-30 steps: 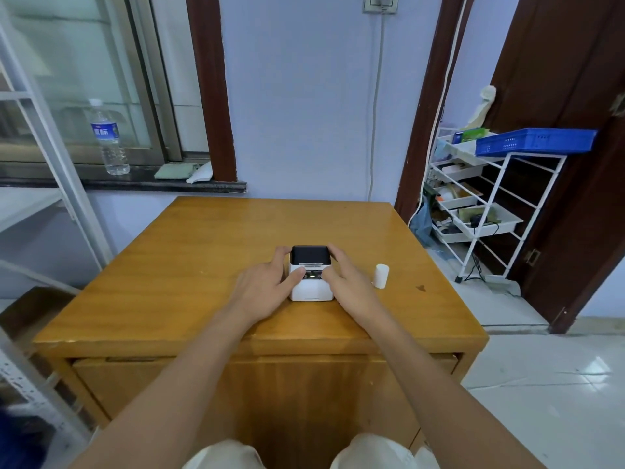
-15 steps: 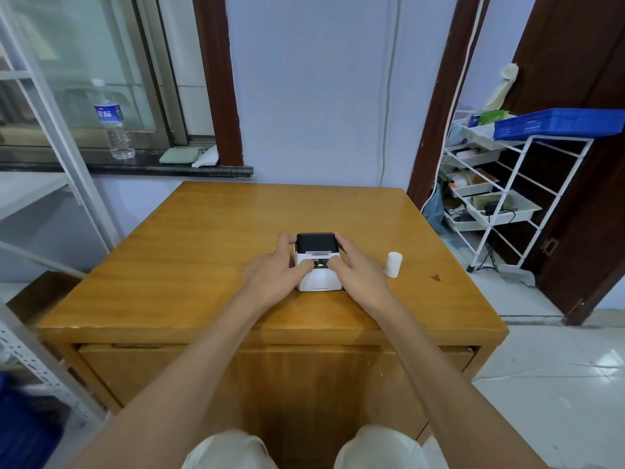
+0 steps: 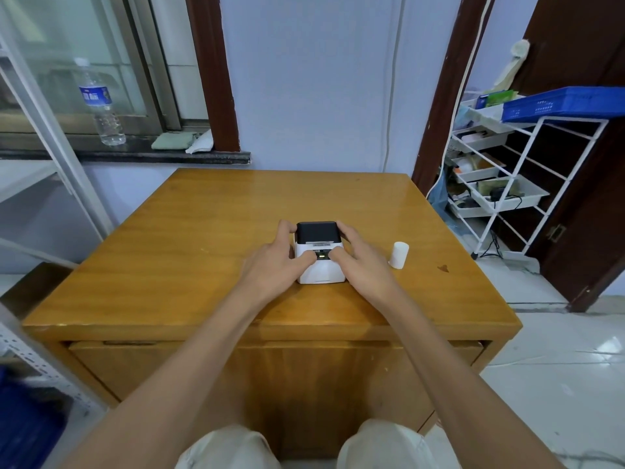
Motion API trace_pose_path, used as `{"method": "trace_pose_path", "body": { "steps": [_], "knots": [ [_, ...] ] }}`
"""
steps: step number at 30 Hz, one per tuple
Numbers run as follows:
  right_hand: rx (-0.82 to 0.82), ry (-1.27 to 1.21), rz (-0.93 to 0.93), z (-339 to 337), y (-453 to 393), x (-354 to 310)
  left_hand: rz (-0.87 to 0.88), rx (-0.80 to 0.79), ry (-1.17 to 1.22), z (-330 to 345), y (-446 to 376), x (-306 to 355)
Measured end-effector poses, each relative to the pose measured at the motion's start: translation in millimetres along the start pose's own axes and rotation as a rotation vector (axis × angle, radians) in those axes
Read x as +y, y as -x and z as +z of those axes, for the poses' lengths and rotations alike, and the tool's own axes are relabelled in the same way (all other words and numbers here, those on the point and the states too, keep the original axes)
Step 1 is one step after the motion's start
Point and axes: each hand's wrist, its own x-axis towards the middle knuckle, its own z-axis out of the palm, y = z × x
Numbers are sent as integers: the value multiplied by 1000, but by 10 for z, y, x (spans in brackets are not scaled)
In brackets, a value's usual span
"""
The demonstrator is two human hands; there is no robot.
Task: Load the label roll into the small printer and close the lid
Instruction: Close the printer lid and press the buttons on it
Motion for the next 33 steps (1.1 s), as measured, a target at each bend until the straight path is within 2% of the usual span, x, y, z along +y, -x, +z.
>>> {"method": "trace_pose_path", "body": {
  "steps": [6,24,33],
  "knots": [
    [-12,3,26,-10,32,-32,9,25,-62,24,6,-30],
    [-22,-16,44,-57,113,-99,20,50,-1,26,27,-50],
    [-34,-67,36,-56,109,-77,27,2,30,22,8,-86]
  ]
}}
